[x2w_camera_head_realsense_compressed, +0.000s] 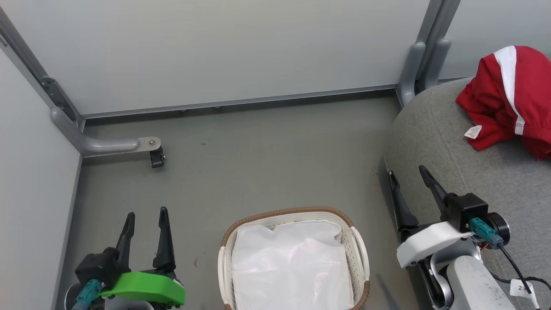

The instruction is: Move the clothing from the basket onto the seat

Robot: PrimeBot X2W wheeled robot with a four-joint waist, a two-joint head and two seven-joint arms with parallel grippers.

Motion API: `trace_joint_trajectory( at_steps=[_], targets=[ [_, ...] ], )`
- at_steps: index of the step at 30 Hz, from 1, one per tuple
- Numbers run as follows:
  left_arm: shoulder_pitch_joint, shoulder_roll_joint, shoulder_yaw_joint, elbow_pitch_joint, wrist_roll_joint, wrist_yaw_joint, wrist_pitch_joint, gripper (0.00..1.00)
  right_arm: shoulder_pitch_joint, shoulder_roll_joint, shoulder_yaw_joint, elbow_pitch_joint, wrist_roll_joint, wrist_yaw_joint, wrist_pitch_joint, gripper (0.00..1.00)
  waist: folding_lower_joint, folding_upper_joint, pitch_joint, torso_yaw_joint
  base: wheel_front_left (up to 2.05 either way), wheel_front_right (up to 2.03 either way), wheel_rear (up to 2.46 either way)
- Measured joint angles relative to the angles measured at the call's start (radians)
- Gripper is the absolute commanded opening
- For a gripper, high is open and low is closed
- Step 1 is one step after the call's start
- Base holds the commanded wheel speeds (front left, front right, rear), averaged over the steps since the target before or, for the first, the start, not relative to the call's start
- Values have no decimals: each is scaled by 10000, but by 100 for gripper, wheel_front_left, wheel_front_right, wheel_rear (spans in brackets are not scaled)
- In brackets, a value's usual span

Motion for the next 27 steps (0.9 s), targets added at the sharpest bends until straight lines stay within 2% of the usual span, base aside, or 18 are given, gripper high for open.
trace_joint_trajectory(
  at_steps=[2, 3, 9, 27],
  targets=[
    [0, -2, -12, -27, -19, -4, 0, 100, 0, 0, 10, 4, 6, 0, 0, 100, 0, 0, -1, 8, 0, 0, 0],
    [0, -2, -21, -29, -92, -10, 0, 0, 0, 0, 13, 6, 8, 0, 0, 0, 0, 0, 0, 12, 0, 0, 0],
    [36, -27, -23, 437, -201, -10, 46, 0, 343, 61, 19, 462, 86, 0, 79, 0, 0, 0, -6, 9, 0, 0, 0],
    [25, -31, 347, 357, -3051, -33, 886, 0, 448, 67, -430, 242, 3407, 0, 917, 0, 0, 1, -100, -63, 0, 0, 0]
  ],
)
